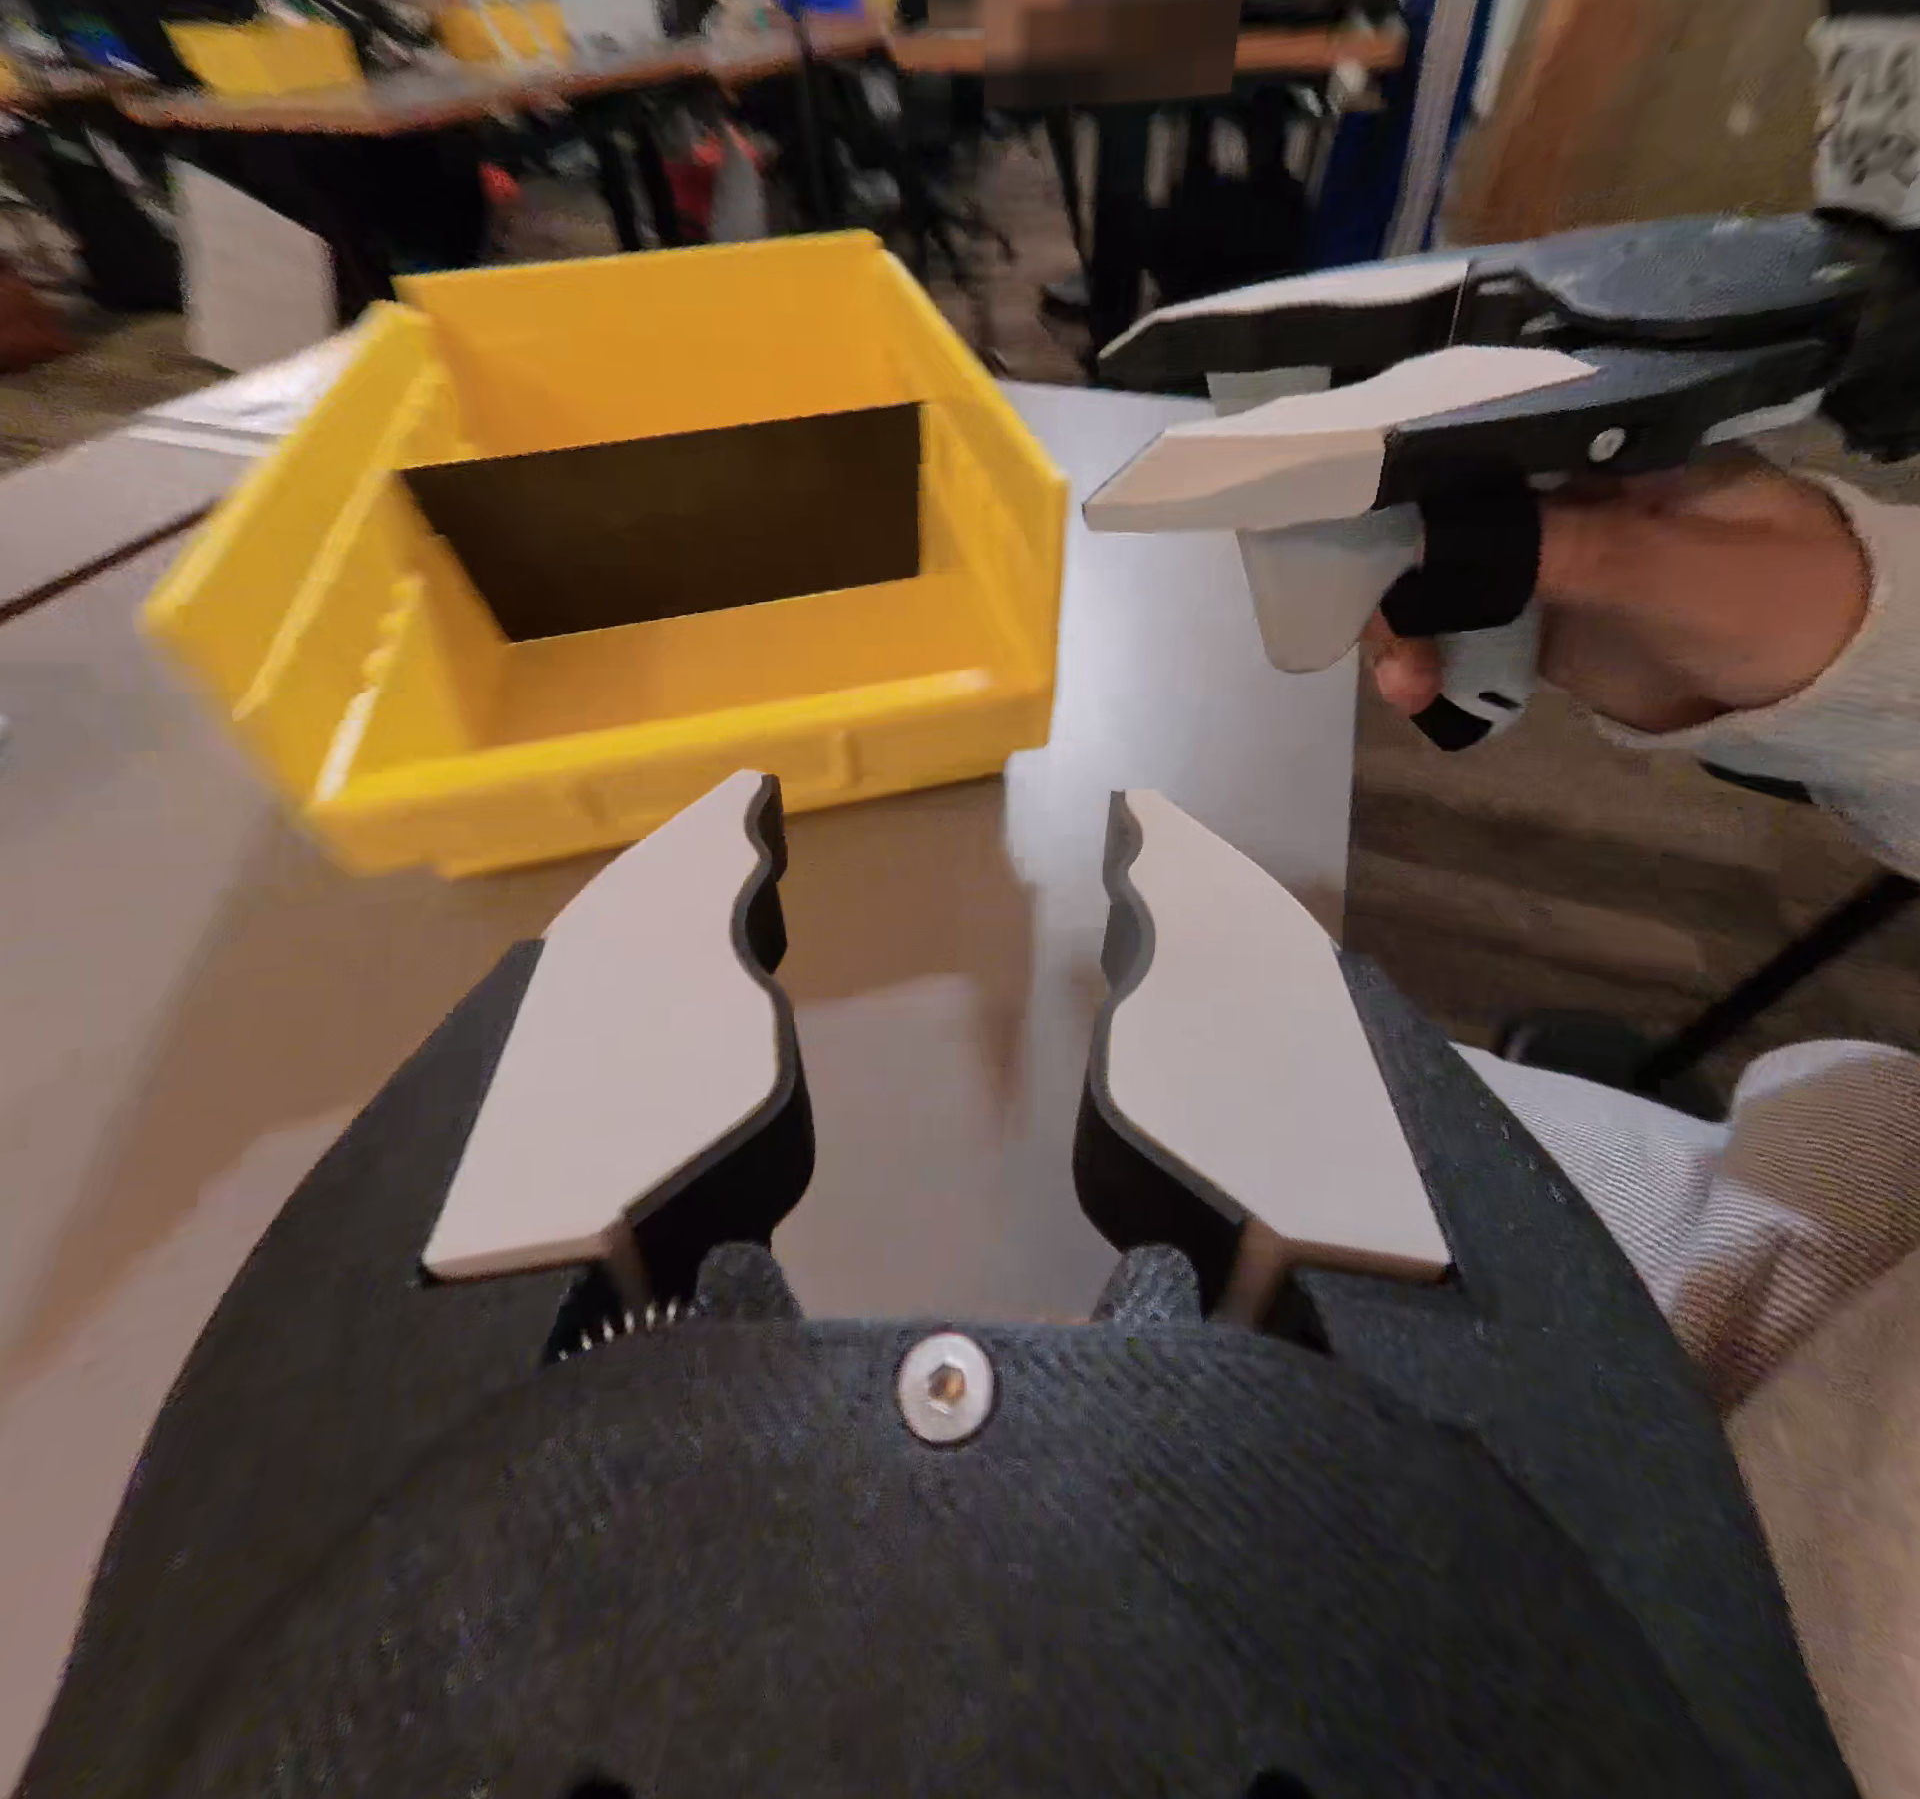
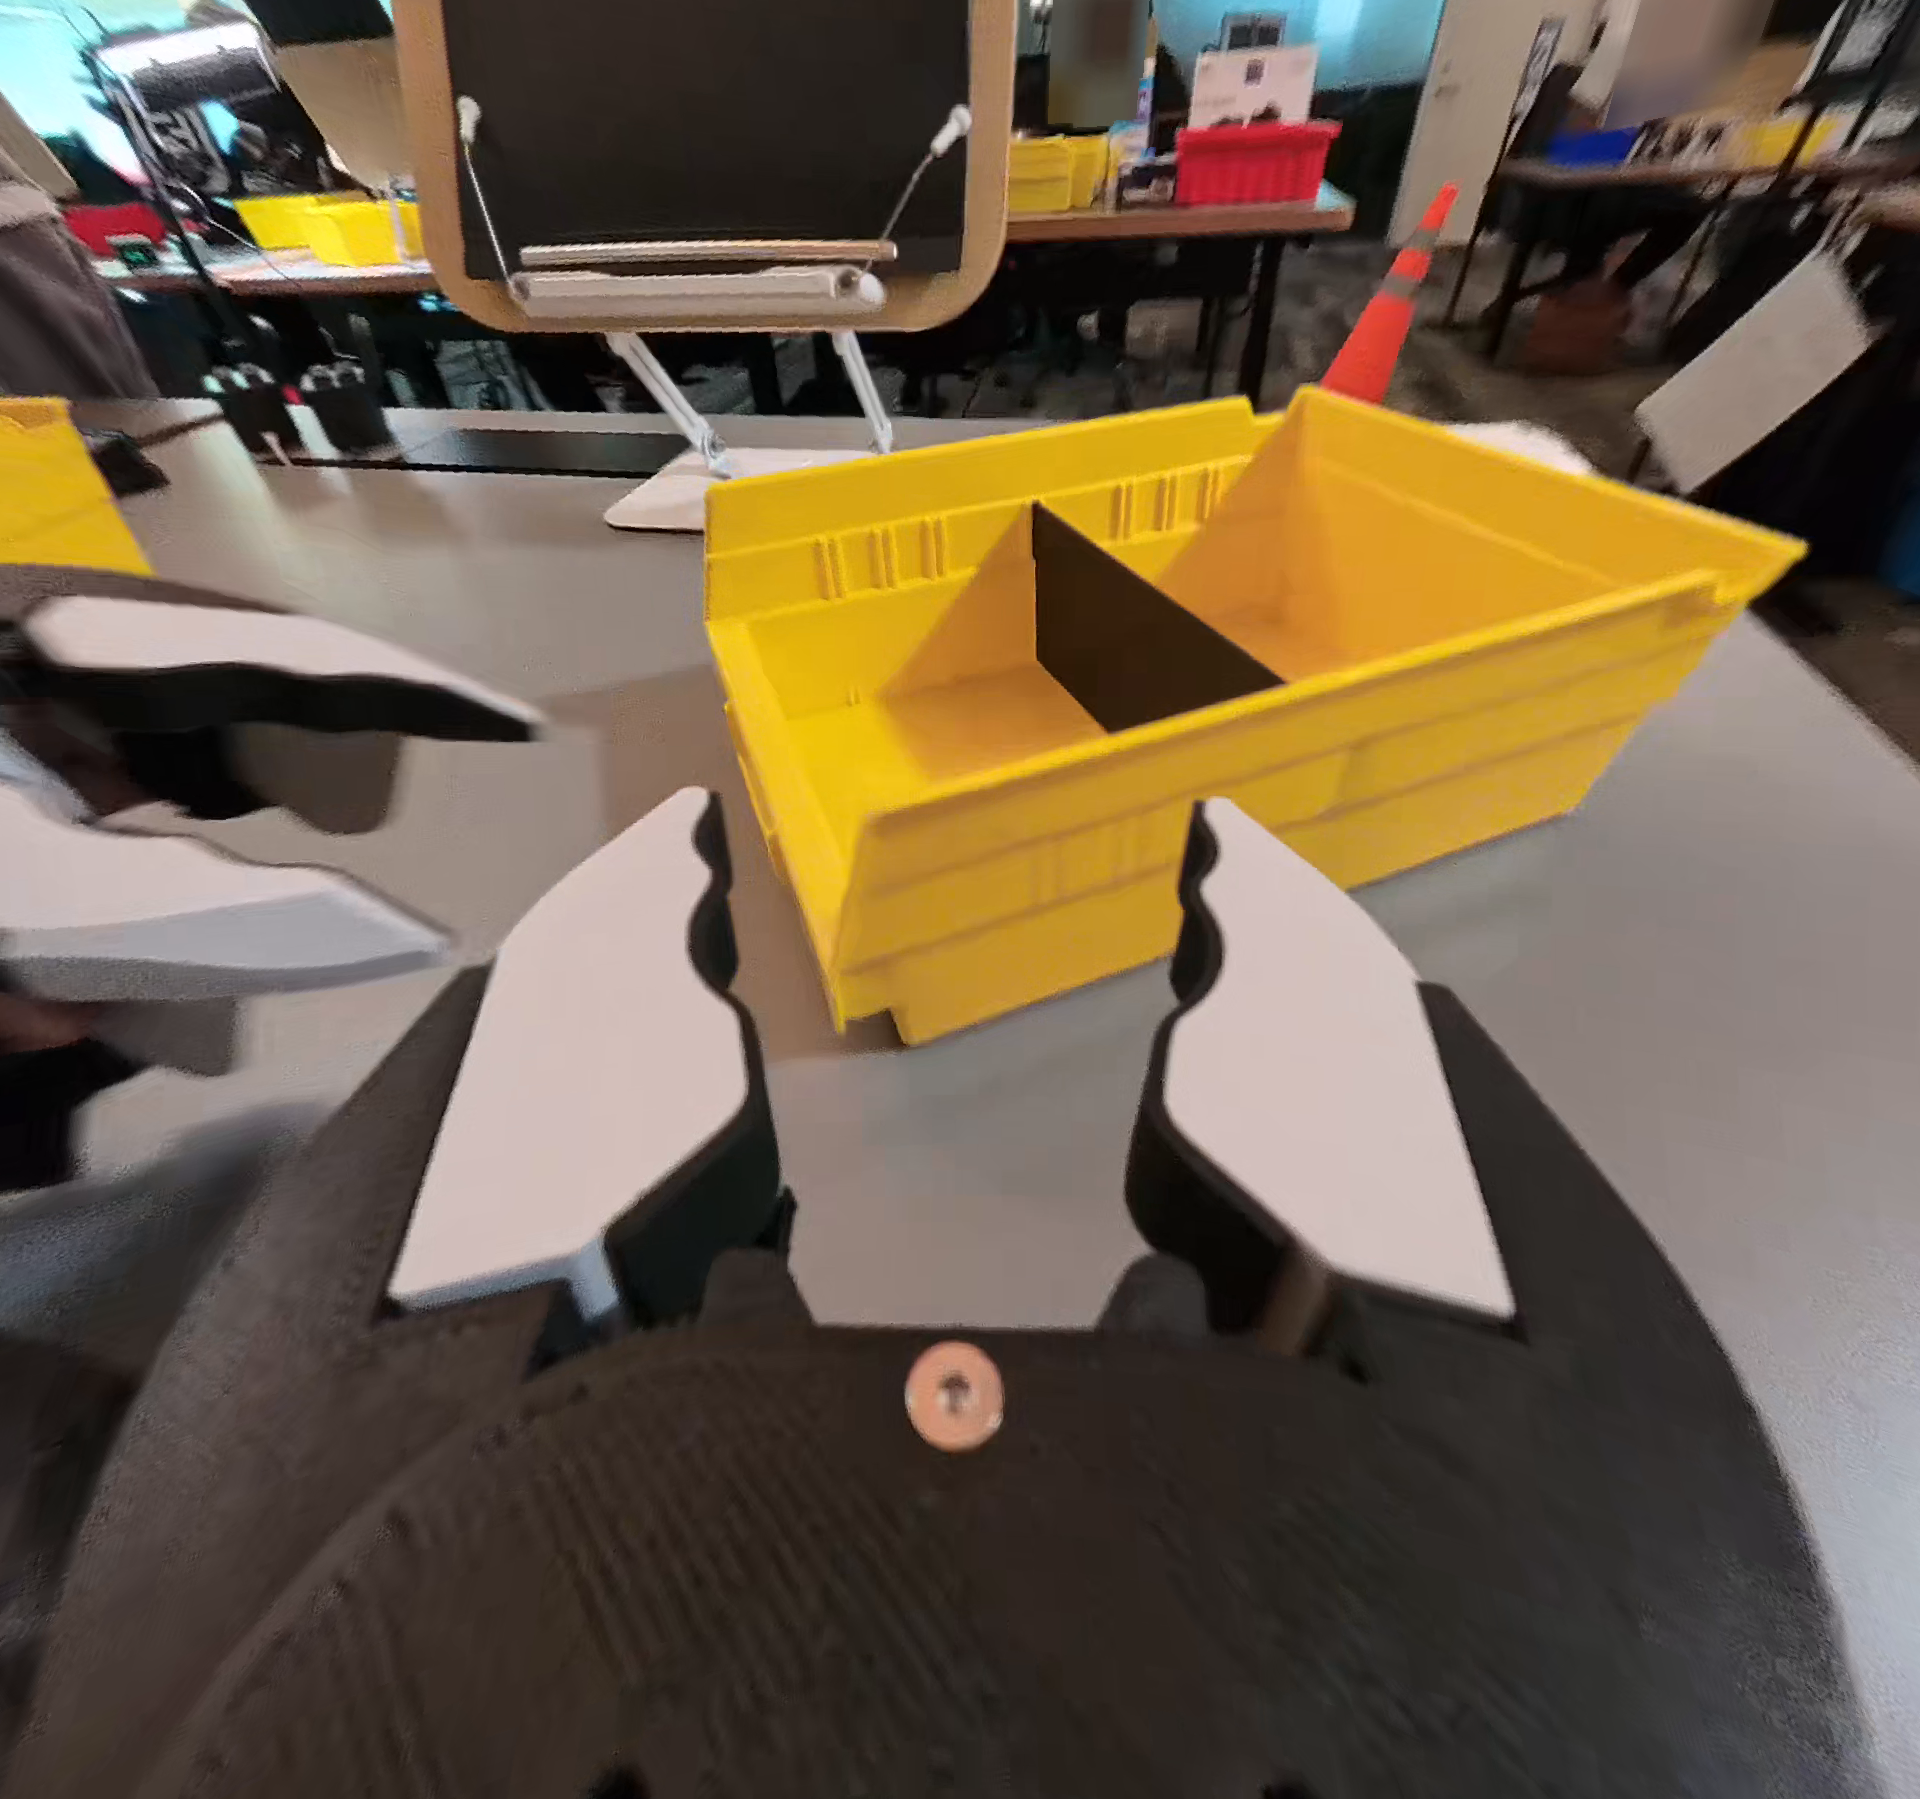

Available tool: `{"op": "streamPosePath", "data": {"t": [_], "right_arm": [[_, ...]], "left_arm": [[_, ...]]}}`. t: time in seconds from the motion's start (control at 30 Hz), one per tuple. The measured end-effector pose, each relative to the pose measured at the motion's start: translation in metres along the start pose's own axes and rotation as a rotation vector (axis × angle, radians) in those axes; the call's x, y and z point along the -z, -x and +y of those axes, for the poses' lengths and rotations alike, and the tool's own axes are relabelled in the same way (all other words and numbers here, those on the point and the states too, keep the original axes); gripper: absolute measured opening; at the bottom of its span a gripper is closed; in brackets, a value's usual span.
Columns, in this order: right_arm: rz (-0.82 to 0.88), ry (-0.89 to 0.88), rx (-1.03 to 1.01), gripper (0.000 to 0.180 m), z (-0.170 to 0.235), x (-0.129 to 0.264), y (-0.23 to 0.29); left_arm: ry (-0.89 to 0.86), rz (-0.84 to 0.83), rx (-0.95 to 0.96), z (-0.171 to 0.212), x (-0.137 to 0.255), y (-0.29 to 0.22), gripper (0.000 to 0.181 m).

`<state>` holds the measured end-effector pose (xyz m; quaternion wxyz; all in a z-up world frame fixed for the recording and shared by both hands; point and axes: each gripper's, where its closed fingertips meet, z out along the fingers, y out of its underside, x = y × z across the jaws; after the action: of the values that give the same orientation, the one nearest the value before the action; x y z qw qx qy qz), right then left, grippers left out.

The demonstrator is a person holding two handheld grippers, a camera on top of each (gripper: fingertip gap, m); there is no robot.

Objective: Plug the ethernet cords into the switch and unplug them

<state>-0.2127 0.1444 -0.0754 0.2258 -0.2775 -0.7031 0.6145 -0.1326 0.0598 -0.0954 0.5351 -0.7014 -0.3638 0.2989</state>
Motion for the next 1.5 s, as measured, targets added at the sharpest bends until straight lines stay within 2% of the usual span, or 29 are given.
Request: {"op": "streamPosePath", "data": {"t": [0.03, 0.07, 0.1, 0.2, 0.27, 0.3, 0.33, 0.43, 0.53, 0.7, 0.93, 1.3, 1.33, 1.4, 1.43, 1.5], "right_arm": [[-0.007, 0.000, 0.022, 0.093, 0.001, -0.007, 0.008], [-0.015, 0.022, 0.039, 0.104, 0.004, -0.016, 0.015], [-0.001, 0.062, 0.056, 0.107, 0.011, -0.026, 0.017], [0.104, 0.178, 0.136, 0.102, 0.029, -0.048, -0.005], [0.107, 0.186, 0.220, 0.074, 0.029, -0.051, -0.021], [0.108, 0.199, 0.226, 0.069, 0.029, -0.049, -0.031], [0.131, 0.220, 0.231, 0.056, 0.030, -0.046, -0.045], [0.221, 0.257, 0.329, 0.024, 0.028, -0.035, -0.103], [0.319, 0.297, 0.342, 0.011, 0.030, -0.019, -0.169], [0.264, 0.191, 0.007, 0.005, 0.032, 0.000, -0.230], [0.245, 0.181, 0.053, 0.005, 0.032, 0.001, -0.243], [0.283, 0.167, 0.111, 0.008, 0.030, -0.002, -0.249], [0.321, 0.167, 0.127, 0.011, 0.028, 0.000, -0.252], [0.416, 0.127, 0.166, 0.040, 0.012, 0.007, -0.260], [0.429, 0.080, 0.175, 0.049, -0.003, 0.011, -0.256], [0.386, -0.082, 0.189, 0.050, -0.046, 0.019, -0.223]], "left_arm": [[-0.054, -0.046, 0.030, 0.004, 0.020, 0.008, 0.056], [-0.114, -0.089, 0.077, 0.004, 0.037, 0.015, 0.054], [-0.178, -0.120, 0.145, 0.001, 0.050, 0.022, 0.055], [-0.260, -0.039, 0.310, -0.019, 0.064, 0.028, 0.062], [-0.225, -0.001, 0.313, -0.017, 0.069, 0.024, 0.059], [-0.215, -0.016, 0.296, -0.013, 0.072, 0.024, 0.057], [-0.215, -0.034, 0.286, -0.011, 0.076, 0.025, 0.056], [-0.285, -0.050, 0.266, -0.021, 0.094, 0.024, 0.045], [-0.328, -0.114, 0.227, -0.025, 0.115, 0.027, 0.043], [-0.313, -0.206, 0.275, -0.011, 0.137, 0.046, 0.043], [-0.383, -0.184, 0.438, -0.006, 0.146, 0.057, 0.047], [-0.376, -0.152, 0.486, -0.002, 0.143, 0.059, 0.048], [-0.378, -0.156, 0.488, -0.002, 0.144, 0.060, 0.049], [-0.381, -0.174, 0.486, -0.001, 0.148, 0.064, 0.049], [-0.382, -0.185, 0.485, -0.001, 0.150, 0.066, 0.050], [-0.382, -0.210, 0.480, 0.000, 0.153, 0.071, 0.050]]}}
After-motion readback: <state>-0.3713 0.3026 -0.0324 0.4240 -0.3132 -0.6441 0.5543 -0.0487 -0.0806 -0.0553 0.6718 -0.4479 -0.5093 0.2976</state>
